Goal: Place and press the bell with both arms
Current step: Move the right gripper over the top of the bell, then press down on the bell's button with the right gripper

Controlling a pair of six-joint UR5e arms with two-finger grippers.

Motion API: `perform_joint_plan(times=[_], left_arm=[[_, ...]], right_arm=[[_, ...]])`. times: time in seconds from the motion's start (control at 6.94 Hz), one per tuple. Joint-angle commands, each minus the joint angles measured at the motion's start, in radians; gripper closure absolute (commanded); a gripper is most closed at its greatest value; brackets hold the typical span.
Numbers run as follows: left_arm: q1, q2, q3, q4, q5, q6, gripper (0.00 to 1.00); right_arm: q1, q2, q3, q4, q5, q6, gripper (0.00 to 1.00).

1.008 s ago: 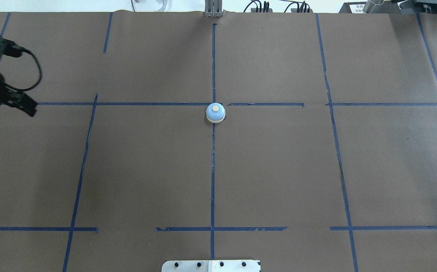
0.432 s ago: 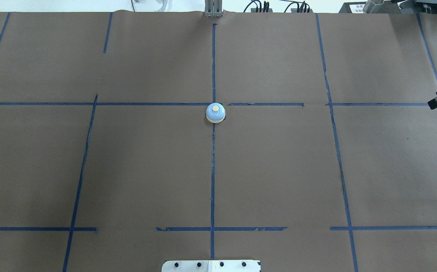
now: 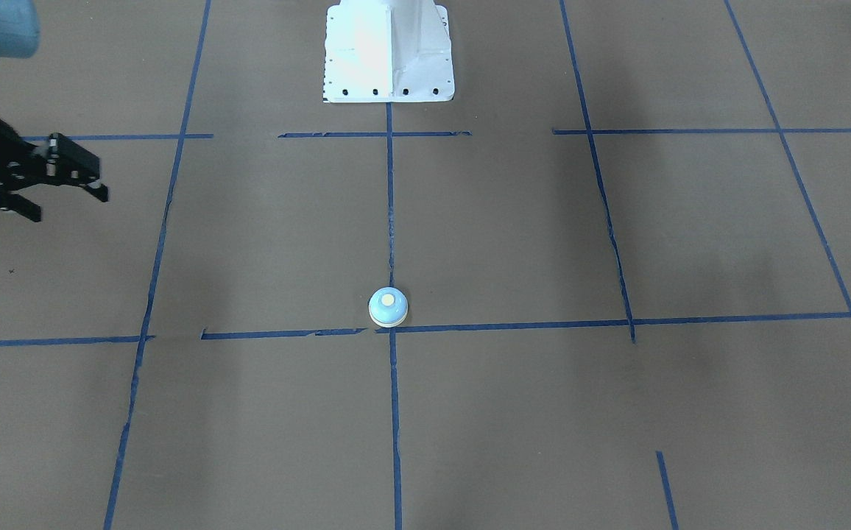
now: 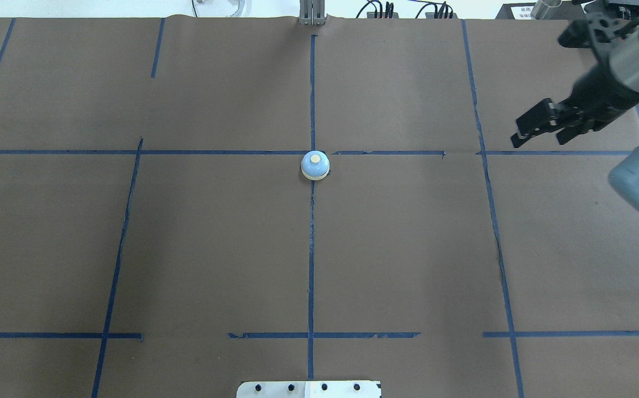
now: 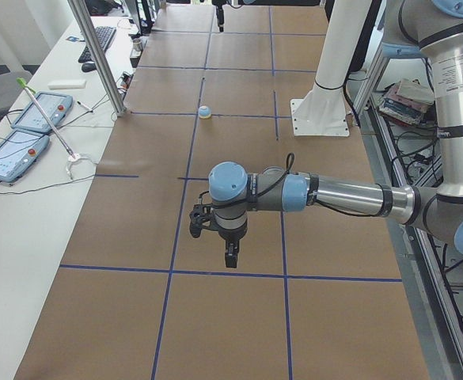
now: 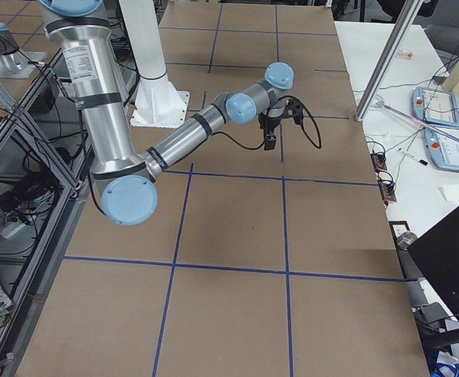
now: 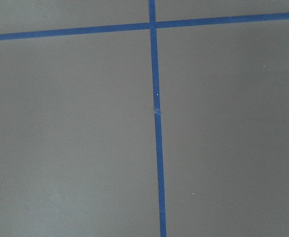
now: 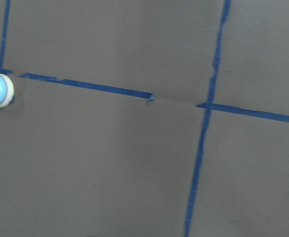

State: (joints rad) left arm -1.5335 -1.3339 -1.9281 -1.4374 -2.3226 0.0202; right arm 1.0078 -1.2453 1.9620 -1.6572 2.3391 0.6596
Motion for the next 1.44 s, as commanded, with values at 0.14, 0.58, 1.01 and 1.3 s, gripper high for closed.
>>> perform_joint_plan(times=[0.14, 0.58, 1.01, 1.3], left_arm=[[-0.004, 0.002, 0.003, 0.000, -0.017, 0.003, 0.00], [-0.004, 0.001, 0.003, 0.000, -0.017, -0.003, 0.00], [-0.002, -0.001, 0.000, 0.000, -0.018, -0.003, 0.00], [-0.002, -0.001, 0.000, 0.000, -0.018, -0.005, 0.00]], right_arm=[[-0.263, 0.341, -0.224, 0.004, -0.271, 0.270, 0.00], [-0.327, 0.652, -0.628, 0.008, -0.389, 0.353, 0.73], [-0.342, 0.727, -0.885, 0.246, -0.393, 0.431, 1.00], [-0.359, 0.733, -0.881, 0.240, -0.385, 0.433, 1.00]])
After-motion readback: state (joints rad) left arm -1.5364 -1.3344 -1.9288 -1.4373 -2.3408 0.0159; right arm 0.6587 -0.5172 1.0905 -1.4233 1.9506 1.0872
